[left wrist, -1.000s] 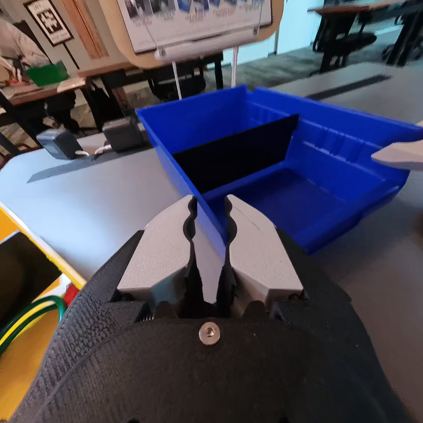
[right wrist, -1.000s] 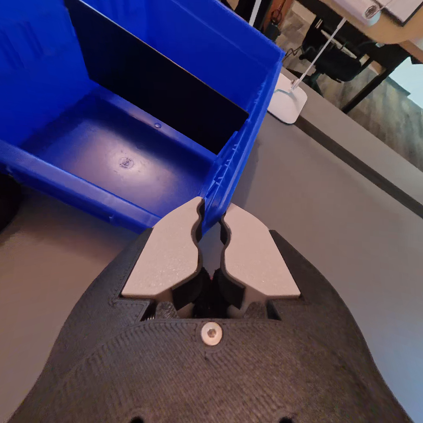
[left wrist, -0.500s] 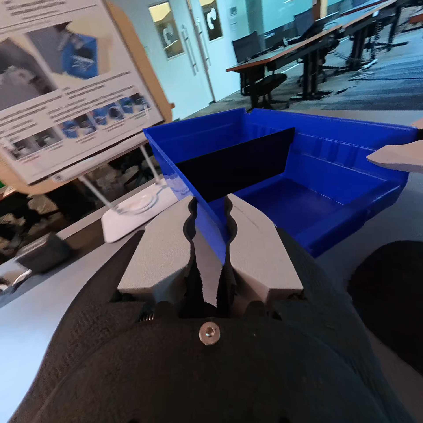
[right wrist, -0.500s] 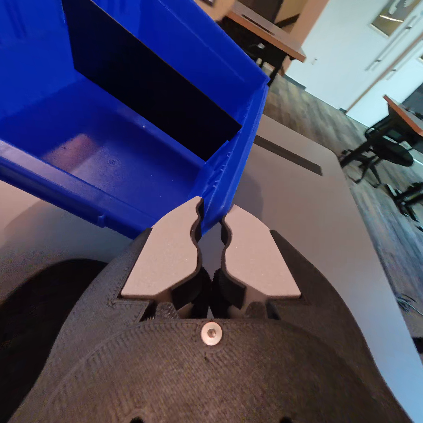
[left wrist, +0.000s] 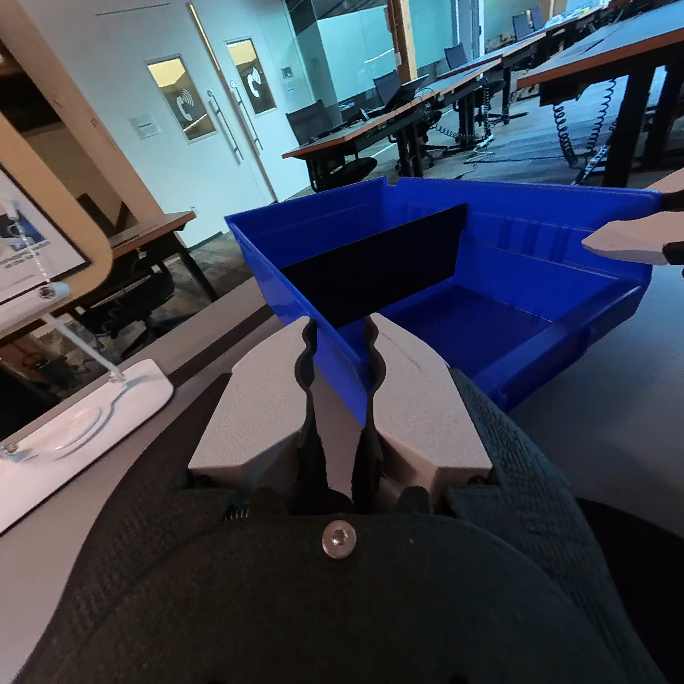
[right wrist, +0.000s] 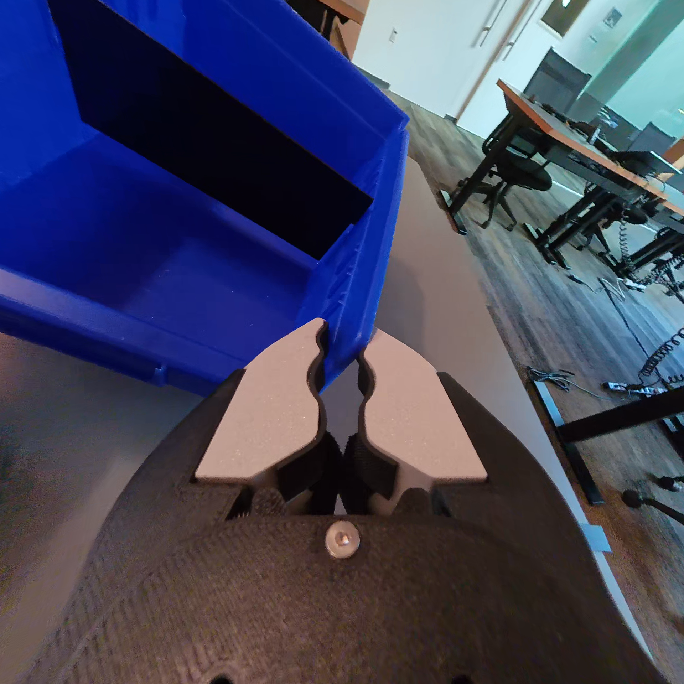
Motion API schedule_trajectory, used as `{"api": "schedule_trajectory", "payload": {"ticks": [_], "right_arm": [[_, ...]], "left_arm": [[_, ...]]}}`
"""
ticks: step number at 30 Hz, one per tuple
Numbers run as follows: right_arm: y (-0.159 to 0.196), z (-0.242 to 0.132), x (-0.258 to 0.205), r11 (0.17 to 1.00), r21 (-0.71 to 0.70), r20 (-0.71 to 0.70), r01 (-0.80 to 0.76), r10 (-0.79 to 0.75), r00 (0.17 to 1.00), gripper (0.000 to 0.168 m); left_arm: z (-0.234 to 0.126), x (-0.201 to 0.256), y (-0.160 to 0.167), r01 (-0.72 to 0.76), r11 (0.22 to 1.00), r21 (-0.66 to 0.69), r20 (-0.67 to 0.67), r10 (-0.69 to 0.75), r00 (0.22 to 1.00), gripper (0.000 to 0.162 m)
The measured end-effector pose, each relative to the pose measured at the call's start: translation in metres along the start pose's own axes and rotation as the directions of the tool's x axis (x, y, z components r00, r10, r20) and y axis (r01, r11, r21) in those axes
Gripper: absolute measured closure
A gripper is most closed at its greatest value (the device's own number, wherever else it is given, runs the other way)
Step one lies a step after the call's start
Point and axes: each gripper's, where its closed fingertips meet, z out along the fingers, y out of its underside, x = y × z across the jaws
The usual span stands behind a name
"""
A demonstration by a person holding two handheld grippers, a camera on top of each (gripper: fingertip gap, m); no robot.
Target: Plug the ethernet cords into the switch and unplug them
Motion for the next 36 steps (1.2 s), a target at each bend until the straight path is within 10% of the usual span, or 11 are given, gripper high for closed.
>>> {"api": "schedule_trajectory", "payload": {"ticks": [18, 23, 30, 36], "right_arm": [[0.028, 0.004, 0.026, 0.996, -0.091, -0.098, 0.021, -0.03, 0.995, 0.142], [0.029, 0.002, 0.019, 0.994, -0.102, -0.048, -0.033, 0.028, 0.998, 0.121], [0.0, -0.022, -0.001, 0.991, 0.026, 0.059, -0.133, 0.132, 0.99, 0.053], [-0.054, -0.044, -0.053, 0.967, 0.22, 0.212, -0.125, 0.078, 0.974, 0.06]], "left_arm": [[0.009, 0.037, 0.02, 0.076, 0.996, -0.042, -0.16, -0.082, 0.984, 0.12], [-0.008, 0.021, 0.003, 0.125, 0.992, -0.011, -0.212, -0.124, 0.969, 0.077], [-0.118, -0.084, -0.013, 0.131, 0.991, 0.013, 0.009, -0.131, 0.991, 0.065], [-0.275, -0.191, 0.046, 0.245, 0.969, 0.035, 0.468, -0.232, 0.853, 0.09]]}}
